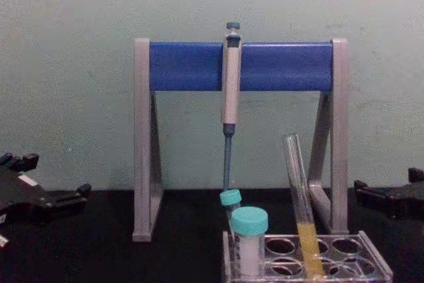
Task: Pick up the test tube from the test tube rack, shake it, then place it back into the test tube rack.
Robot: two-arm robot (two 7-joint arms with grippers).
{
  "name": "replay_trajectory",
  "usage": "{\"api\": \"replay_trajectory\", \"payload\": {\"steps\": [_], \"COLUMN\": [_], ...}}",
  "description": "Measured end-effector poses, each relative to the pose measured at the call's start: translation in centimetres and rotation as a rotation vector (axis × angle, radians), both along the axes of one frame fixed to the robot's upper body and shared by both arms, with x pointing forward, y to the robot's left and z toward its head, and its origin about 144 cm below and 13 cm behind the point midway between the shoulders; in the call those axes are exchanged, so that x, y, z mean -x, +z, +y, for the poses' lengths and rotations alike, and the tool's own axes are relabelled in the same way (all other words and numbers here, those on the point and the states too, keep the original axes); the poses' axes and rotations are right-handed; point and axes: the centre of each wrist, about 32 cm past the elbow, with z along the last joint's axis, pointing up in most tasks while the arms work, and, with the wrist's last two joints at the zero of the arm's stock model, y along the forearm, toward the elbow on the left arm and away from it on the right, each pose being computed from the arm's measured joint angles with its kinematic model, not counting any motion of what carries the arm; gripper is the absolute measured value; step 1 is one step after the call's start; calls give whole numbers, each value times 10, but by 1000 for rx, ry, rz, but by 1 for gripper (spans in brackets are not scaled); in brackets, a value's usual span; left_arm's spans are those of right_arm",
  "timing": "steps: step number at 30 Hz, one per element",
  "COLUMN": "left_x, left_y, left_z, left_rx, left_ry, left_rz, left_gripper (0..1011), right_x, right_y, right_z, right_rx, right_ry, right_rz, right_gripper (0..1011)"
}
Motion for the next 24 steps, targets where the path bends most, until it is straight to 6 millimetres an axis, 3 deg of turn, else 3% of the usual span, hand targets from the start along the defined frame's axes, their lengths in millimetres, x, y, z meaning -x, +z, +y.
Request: {"api": "replay_trajectory", "payload": {"steps": [24], "left_x": [0], "left_y": [0], "left_z": [0], "left_rx": [0], "left_ry": [0], "left_rz": [0], "left_gripper": [1001], "right_x": [0], "right_y": [0], "right_z": [0], "right_rx": [0], "right_ry": [0], "right_rz": [0], "right_gripper": [1000]}}
